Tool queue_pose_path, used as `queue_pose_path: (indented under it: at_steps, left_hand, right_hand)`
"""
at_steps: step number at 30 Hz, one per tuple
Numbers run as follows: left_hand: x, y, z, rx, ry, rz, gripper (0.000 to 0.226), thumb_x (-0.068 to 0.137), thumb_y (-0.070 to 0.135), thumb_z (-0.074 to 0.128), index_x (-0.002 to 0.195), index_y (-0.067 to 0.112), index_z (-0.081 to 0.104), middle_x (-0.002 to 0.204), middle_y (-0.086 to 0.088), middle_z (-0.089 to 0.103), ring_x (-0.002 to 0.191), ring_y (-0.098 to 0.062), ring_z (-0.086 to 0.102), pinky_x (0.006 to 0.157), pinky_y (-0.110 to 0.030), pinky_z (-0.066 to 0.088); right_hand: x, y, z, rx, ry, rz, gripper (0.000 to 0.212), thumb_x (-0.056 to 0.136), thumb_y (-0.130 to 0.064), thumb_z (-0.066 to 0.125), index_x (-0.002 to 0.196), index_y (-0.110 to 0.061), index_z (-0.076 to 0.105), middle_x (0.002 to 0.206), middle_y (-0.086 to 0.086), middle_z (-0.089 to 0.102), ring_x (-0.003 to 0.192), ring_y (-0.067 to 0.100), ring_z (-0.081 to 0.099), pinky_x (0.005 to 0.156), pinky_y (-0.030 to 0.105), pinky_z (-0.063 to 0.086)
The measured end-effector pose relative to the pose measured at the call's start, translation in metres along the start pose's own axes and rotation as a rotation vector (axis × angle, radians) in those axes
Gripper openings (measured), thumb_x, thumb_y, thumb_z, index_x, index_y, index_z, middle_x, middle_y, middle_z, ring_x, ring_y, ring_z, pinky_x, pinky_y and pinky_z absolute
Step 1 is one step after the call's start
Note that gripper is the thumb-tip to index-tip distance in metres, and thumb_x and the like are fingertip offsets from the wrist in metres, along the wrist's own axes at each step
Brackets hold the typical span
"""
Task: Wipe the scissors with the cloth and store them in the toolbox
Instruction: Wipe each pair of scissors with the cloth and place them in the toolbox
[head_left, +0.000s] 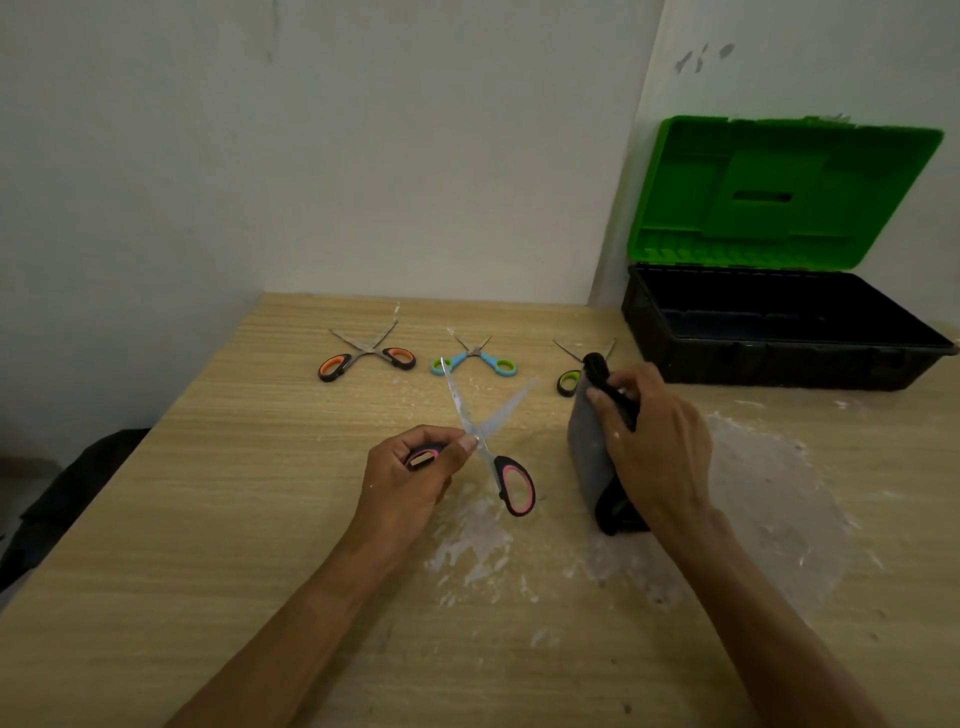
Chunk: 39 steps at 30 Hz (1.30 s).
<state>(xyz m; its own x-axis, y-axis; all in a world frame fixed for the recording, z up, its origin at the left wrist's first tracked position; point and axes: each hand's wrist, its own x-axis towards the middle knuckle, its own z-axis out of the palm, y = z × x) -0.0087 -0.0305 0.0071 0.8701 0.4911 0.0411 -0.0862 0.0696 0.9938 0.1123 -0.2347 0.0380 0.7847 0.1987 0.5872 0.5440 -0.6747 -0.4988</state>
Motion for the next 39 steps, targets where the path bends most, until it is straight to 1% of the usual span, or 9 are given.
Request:
queue_pose_path:
  at_steps: [5,10,14,19,25,31,34,36,39]
  left_hand:
    - [0.001,-0.004,-0.002,0.062,0.042,0.056,0.003,0.086,0.016,0.079,0.086,0.014,0.080,0.061,0.016,0.068,0.049,0.005,0.055,0.051,-0.008,0.041]
    - [0.002,-0.005,-0.001,0.149,0.086,0.082,0.006,0.084,0.023,0.081,0.084,0.017,0.080,0.076,0.008,0.077,0.066,0.003,0.066,0.056,-0.010,0.046]
    - [0.002,-0.004,-0.004,0.131,0.055,0.097,0.007,0.087,0.026,0.079,0.088,0.020,0.080,0.086,0.003,0.079,0.082,-0.008,0.073,0.067,-0.017,0.053]
    - [-0.001,-0.001,-0.006,0.084,0.007,0.128,0.006,0.088,0.021,0.078,0.090,0.016,0.079,0.088,-0.005,0.078,0.085,-0.020,0.075,0.074,-0.026,0.058]
    - [-0.003,0.001,-0.006,0.091,0.022,0.137,0.005,0.085,0.022,0.081,0.083,0.018,0.079,0.080,0.001,0.077,0.069,-0.002,0.068,0.062,-0.014,0.050]
    - [-0.003,0.004,-0.001,0.069,0.023,0.013,0.004,0.083,0.017,0.081,0.080,0.017,0.080,0.067,0.011,0.072,0.051,0.006,0.056,0.051,-0.008,0.043]
    - [0.000,0.006,-0.003,0.031,0.008,-0.025,0.003,0.084,0.019,0.080,0.082,0.018,0.080,0.058,0.015,0.065,0.045,0.003,0.051,0.047,-0.010,0.040]
    - [0.001,0.006,-0.005,0.041,0.006,-0.013,0.003,0.085,0.020,0.079,0.082,0.018,0.080,0.054,0.017,0.062,0.044,0.003,0.048,0.045,-0.011,0.038]
    - [0.003,0.004,-0.005,0.058,0.023,0.007,0.004,0.086,0.021,0.079,0.084,0.018,0.080,0.056,0.017,0.063,0.045,0.003,0.050,0.046,-0.012,0.039]
  right_hand:
    - [-0.002,-0.015,-0.006,0.446,-0.099,0.234,0.015,0.090,-0.029,0.065,0.098,-0.027,0.053,0.095,-0.006,0.068,0.089,0.007,0.068,0.066,0.017,0.055]
    - [-0.037,-0.050,0.011,0.267,-0.266,-0.169,0.045,0.097,-0.022,0.056,0.140,-0.031,0.046,0.131,-0.008,0.058,0.114,-0.004,0.051,0.096,0.011,0.041]
    - [-0.057,-0.062,0.027,0.010,-0.298,-0.448,0.050,0.100,-0.027,0.039,0.148,-0.012,0.038,0.137,0.009,0.058,0.131,0.011,0.040,0.118,0.017,0.003]
    - [-0.056,-0.062,0.032,-0.103,-0.227,-0.414,0.053,0.097,-0.038,0.048,0.140,-0.007,0.050,0.130,0.013,0.063,0.127,0.024,0.055,0.112,0.029,0.024]
    - [-0.041,-0.055,0.030,-0.112,-0.084,-0.435,0.046,0.095,-0.028,0.044,0.128,-0.002,0.061,0.118,0.016,0.069,0.113,0.027,0.064,0.102,0.026,0.033]
    - [-0.015,-0.027,0.020,-0.012,-0.163,-0.166,0.038,0.100,-0.014,0.052,0.137,-0.007,0.052,0.126,0.017,0.064,0.113,0.028,0.063,0.097,0.028,0.043]
    - [-0.003,-0.012,0.006,0.172,-0.013,0.019,0.031,0.100,-0.018,0.052,0.130,-0.012,0.058,0.122,-0.010,0.064,0.094,0.000,0.059,0.084,0.013,0.049]
    - [0.004,-0.004,-0.003,0.324,0.093,0.183,0.019,0.099,-0.019,0.054,0.112,-0.012,0.067,0.115,-0.035,0.055,0.093,-0.008,0.058,0.085,0.024,0.056]
    - [0.008,-0.002,-0.014,0.580,0.035,0.403,0.006,0.095,-0.025,0.060,0.093,-0.025,0.066,0.111,-0.014,0.062,0.098,0.004,0.063,0.088,0.038,0.057]
